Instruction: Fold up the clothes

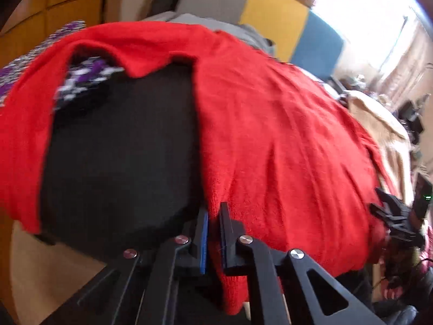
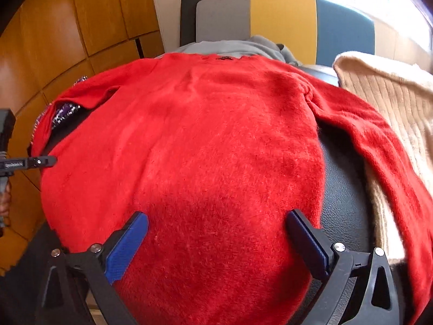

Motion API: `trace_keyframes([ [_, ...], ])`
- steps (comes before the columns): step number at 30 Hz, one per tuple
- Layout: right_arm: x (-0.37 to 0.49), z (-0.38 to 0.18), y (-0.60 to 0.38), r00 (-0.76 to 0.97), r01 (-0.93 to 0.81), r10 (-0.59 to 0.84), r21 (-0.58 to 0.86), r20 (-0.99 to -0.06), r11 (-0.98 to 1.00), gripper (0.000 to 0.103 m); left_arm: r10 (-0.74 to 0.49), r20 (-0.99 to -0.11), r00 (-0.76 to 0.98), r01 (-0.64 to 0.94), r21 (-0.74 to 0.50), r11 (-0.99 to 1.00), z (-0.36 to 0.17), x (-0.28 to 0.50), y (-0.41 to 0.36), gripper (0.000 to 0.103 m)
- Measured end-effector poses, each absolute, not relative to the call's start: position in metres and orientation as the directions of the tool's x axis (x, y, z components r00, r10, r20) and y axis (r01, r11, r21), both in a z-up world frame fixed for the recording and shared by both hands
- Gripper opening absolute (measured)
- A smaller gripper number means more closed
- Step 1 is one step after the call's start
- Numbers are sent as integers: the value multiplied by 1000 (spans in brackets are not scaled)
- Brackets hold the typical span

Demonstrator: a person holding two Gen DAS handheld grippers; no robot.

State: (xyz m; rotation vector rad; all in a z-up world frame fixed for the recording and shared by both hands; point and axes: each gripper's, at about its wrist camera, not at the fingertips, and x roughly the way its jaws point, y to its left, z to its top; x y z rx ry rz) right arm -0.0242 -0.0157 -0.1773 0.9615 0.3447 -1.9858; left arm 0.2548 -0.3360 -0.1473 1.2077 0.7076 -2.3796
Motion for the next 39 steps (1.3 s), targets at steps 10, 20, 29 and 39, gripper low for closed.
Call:
trace_keyframes([
  [10, -24, -179, -12, -357, 798, -614, 111, -704, -592, 103, -164, -798, -580, 538, -224, -813, -117, 240, -318, 16],
  [20, -47, -123, 122, -588, 501, -479, 172, -652, -848, 102, -134, -773, -620, 446, -207, -871, -100, 190, -297, 25],
  [29, -85, -149, 239, -615, 241, -168, 19, -771, -970, 94, -55, -810, -584, 362, -198, -911, -117, 168, -260, 26],
  [39, -96, -153, 248, -538, 232, -205, 90, -818, -969, 45, -33, -821, -570, 354, -209, -912, -124, 162, -258, 27],
])
